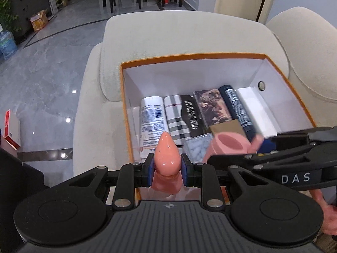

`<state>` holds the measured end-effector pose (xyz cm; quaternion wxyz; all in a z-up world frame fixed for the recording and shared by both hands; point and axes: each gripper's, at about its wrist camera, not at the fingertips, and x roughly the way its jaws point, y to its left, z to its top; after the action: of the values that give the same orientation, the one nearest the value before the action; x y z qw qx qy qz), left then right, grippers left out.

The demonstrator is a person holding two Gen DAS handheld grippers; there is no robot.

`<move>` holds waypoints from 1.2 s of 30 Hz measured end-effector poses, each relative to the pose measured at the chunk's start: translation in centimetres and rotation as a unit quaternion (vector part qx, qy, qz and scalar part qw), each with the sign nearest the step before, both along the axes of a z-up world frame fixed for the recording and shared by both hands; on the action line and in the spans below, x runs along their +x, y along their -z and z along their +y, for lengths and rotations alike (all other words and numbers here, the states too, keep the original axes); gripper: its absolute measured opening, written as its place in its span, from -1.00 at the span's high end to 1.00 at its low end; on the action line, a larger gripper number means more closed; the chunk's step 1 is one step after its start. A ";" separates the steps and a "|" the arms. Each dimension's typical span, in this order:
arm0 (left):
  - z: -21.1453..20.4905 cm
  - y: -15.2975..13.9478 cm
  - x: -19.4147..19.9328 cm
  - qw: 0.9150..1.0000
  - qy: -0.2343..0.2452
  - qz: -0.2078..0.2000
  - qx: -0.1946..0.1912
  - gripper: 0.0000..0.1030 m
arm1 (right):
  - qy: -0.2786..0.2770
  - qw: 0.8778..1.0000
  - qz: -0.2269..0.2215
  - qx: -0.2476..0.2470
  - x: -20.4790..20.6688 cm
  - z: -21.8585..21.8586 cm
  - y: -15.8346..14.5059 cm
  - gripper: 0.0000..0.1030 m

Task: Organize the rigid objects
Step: 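Lower the pink cup into the box with the right tool while the left tool lowers the pink bottle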

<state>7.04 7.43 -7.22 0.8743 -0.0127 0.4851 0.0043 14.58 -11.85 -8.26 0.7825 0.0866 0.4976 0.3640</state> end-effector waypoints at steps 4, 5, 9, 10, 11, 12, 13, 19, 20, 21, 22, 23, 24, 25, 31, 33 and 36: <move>0.3 0.6 0.4 1.000 0.000 0.006 -0.004 0.46 | -0.008 0.999 0.026 -0.019 0.3 0.7 1.0 -0.14; 0.4 0.7 0.5 1.000 -0.001 0.005 -0.007 0.46 | -0.012 0.999 0.025 -0.024 0.2 0.8 0.9 -0.14; 0.5 0.9 0.7 1.000 -0.005 0.007 -0.013 0.46 | -0.019 0.999 0.030 -0.029 0.1 0.7 1.1 -0.14; 0.5 0.9 0.7 1.000 -0.007 0.007 -0.015 0.46 | -0.021 0.999 0.030 -0.030 0.1 0.7 1.0 -0.15; 0.5 0.9 0.6 1.000 -0.009 0.008 -0.017 0.46 | -0.024 0.999 0.029 -0.033 0.0 0.8 1.0 -0.16; 0.5 0.9 0.6 1.000 -0.009 0.008 -0.018 0.46 | -0.026 0.999 0.028 -0.036 -0.1 0.8 0.9 -0.16; 0.4 0.8 0.5 1.000 -0.010 0.008 -0.018 0.46 | -0.025 0.999 0.028 -0.036 -0.2 0.8 1.0 -0.17; 1.2 -0.4 -0.6 0.999 -0.031 -0.015 -0.032 0.14 | -0.029 0.998 0.038 -0.028 -0.4 0.5 0.7 -0.20; 1.5 -0.7 -0.8 0.998 -0.035 -0.021 -0.041 0.13 | -0.029 0.999 0.040 -0.022 -0.4 0.4 0.5 -0.20; 1.8 -1.0 -1.0 0.998 -0.039 -0.025 -0.051 0.11 | -0.030 0.999 0.041 -0.016 -0.4 0.4 0.3 -0.22; 2.0 -1.3 -1.1 0.997 -0.042 -0.029 -0.060 0.10 | -0.032 0.999 0.041 -0.014 -0.5 0.4 0.0 -0.24; 2.1 -1.6 -1.3 0.996 -0.046 -0.035 -0.067 0.09 | -0.034 0.999 0.039 -0.014 -0.6 0.5 -0.2 -0.24; 2.2 -1.9 -1.6 0.995 -0.048 -0.040 -0.073 0.08 | -0.037 0.999 0.037 -0.013 -0.8 0.6 -0.3 -0.23; 2.2 -2.2 -1.8 0.995 -0.049 -0.044 -0.076 0.08 | -0.040 0.998 0.037 -0.012 -0.9 0.6 -0.5 -0.21; 0.8 -3.8 -2.7 0.995 -0.038 -0.062 -0.067 0.05 | -0.030 0.999 0.011 -0.007 -2.0 -0.1 -2.3 -0.22; 0.3 -4.5 -3.1 0.995 -0.038 -0.071 -0.065 0.05 | -0.024 1.000 -0.010 -0.012 -2.4 -0.8 -3.4 -0.25; -0.5 -5.5 -3.6 0.994 -0.035 -0.088 -0.062 0.05 | -0.002 0.998 -0.046 -0.030 -2.9 -2.1 -5.0 -0.28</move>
<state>3.42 6.97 -1.76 0.9103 -0.0845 0.4053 0.0037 11.66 -13.96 -3.26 0.8061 0.0454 0.4720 0.3540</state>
